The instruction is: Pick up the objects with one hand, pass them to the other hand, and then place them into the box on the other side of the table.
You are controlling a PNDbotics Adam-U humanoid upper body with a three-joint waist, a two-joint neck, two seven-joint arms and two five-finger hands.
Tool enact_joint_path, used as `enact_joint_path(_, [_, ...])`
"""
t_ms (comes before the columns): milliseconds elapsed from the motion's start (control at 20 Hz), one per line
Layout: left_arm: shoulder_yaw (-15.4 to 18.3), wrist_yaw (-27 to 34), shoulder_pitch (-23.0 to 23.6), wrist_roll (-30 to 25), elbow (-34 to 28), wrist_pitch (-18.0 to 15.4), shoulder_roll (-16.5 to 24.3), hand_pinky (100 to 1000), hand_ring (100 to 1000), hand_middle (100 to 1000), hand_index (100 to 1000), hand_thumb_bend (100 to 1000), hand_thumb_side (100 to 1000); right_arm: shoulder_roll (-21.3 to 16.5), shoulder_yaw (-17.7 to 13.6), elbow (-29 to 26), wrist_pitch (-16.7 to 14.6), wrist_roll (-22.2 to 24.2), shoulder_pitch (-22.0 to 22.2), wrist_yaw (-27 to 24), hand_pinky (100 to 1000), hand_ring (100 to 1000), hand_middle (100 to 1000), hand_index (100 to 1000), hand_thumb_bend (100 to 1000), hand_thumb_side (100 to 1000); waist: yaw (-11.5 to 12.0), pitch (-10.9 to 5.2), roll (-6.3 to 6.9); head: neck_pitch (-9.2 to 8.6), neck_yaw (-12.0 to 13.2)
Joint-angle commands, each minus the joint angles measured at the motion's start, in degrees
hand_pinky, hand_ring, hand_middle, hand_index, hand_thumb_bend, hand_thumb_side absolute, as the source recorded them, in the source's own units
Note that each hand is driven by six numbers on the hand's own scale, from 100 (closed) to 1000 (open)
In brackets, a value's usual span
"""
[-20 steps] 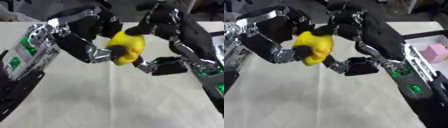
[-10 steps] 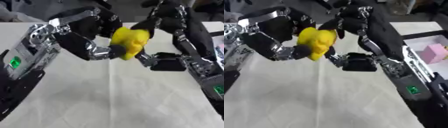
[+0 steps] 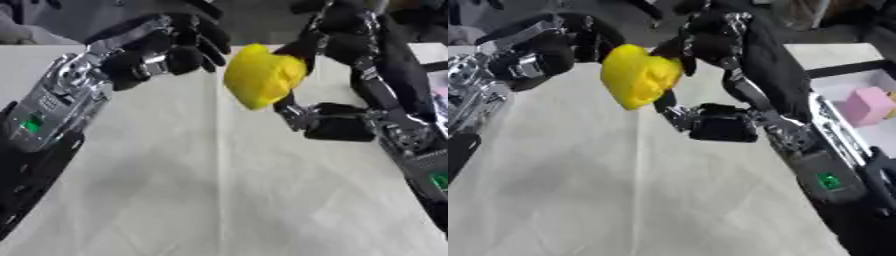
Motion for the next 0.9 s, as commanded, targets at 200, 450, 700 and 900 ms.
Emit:
enact_joint_path(200, [7.9,-3.4,1.8,6.4,3.4,-4.1,1.6,742,710,679,751,778,650,-6.3,-5.5,-0.9,2.5,-4.4,1.6,0.2,759,439,318,365,100,213,-0.2,-1.55,0.32,-0.14,-0.9])
enact_joint_path(450, [12.9,-8.3,7.0,12.1,3.8,-6.3,2.3,728,680,645,722,726,654,-12.6,-11.8,-0.9,13.1,-8.2,7.9,-5.7,720,358,265,405,100,152,0.0,-1.25,0.27,-0.14,-2.7])
enact_joint_path(700, [17.1,-12.9,12.7,15.8,1.9,-8.3,1.3,719,656,619,699,698,653,-17.9,-17.2,6.3,25.6,-9.9,10.7,-13.4,701,308,232,442,116,115,0.6,-1.12,0.32,-0.14,-4.9])
enact_joint_path(900, [20.2,-14.9,16.9,17.2,-0.1,-9.9,-0.7,714,642,604,685,687,652,-21.0,-19.2,19.1,27.1,-10.5,9.1,-15.5,700,287,222,459,137,112,1.3,-1.09,0.50,-0.14,-6.3])
